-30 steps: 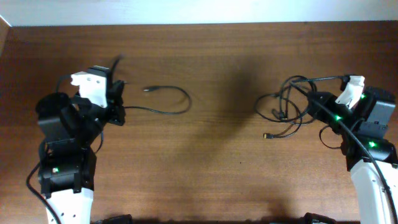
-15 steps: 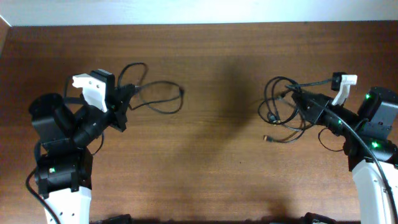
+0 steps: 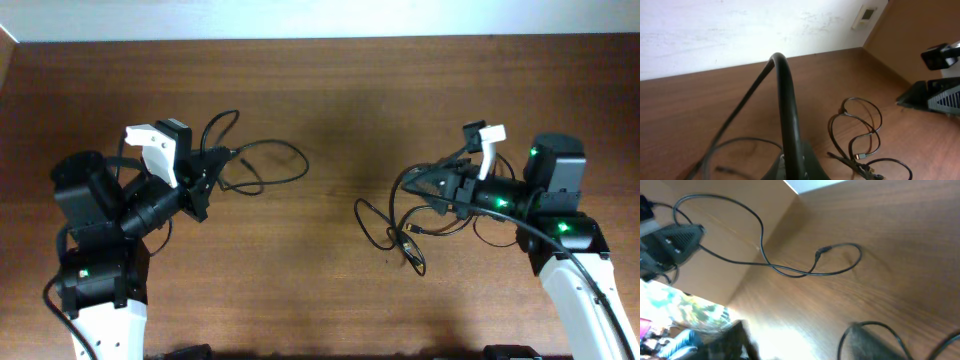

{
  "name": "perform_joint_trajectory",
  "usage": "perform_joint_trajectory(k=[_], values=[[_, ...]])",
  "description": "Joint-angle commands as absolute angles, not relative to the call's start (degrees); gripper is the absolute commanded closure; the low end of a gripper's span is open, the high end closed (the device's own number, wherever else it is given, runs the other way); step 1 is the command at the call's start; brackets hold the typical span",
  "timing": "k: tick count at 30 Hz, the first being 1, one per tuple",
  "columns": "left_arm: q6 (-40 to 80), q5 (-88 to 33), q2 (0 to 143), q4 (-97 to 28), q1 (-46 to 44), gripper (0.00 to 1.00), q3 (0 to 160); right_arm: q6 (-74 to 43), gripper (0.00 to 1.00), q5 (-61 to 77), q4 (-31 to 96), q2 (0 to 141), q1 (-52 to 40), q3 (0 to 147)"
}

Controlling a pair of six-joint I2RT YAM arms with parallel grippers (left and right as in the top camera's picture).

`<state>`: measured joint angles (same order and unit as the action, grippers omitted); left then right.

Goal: Untangle cables
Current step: 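Drag the left cable leftward with the left gripper and release it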

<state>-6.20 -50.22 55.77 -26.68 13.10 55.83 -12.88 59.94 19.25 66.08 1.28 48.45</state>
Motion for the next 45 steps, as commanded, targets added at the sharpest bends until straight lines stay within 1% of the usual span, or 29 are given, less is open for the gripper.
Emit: perform_joint_trajectory(k=[1, 8, 14, 18, 21, 25, 28, 34, 39, 41, 45], values=[[-6.09, -51.42, 55.81, -27.31, 13.04, 1.00, 56.31, -12.45, 0.16, 54.13, 20.93, 66.39, 0.78, 48.93], [-6.09, -39.05, 56.45, -30.63, 13.04, 1.00, 56.31, -12.40, 0.15, 43.94, 29.36, 66.39, 0.75, 48.93], [-6.11, -21.63, 60.18, -32.67, 13.04, 1.00, 56.31, -12.21, 0.14, 39.07, 36.80, 66.39, 0.75, 48.93], [-7.46, -19.42, 63.46, -31.94, 13.37, 1.00, 56.31, -11.68, 0.14, 37.78, 38.57, 66.39, 0.75, 48.93], [-7.38, -16.62, 65.58, -30.76, 15.27, 1.00, 56.31, -10.92, 0.14, 37.30, 40.05, 66.39, 0.75, 48.93], [-7.09, -16.45, 66.76, -29.54, 21.34, 1.00, 56.31, -10.94, 0.09, 35.70, 43.22, 66.39, 0.75, 48.93], [-5.54, -16.45, 66.92, -28.56, 28.91, 1.00, 56.31, -10.92, 0.05, 34.00, 45.10, 66.39, 0.75, 48.93], [-5.08, -16.47, 66.92, -25.65, 43.64, 1.00, 56.31, -10.92, 0.05, 32.27, 46.96, 66.39, 0.75, 48.86], [-3.88, -16.45, 66.92, -23.75, 52.99, 1.00, 56.31, -10.92, 0.01, 32.29, 47.20, 66.39, 0.75, 48.86], [-3.09, -16.47, 66.92, -22.85, 56.97, 1.00, 56.31, -10.92, 0.01, 32.29, 47.44, 66.39, 0.75, 48.86], [-0.80, -16.47, 67.00, -19.94, 62.19, 1.00, 56.31, -10.92, 0.01, 32.29, 48.25, 66.39, 0.75, 48.86]])
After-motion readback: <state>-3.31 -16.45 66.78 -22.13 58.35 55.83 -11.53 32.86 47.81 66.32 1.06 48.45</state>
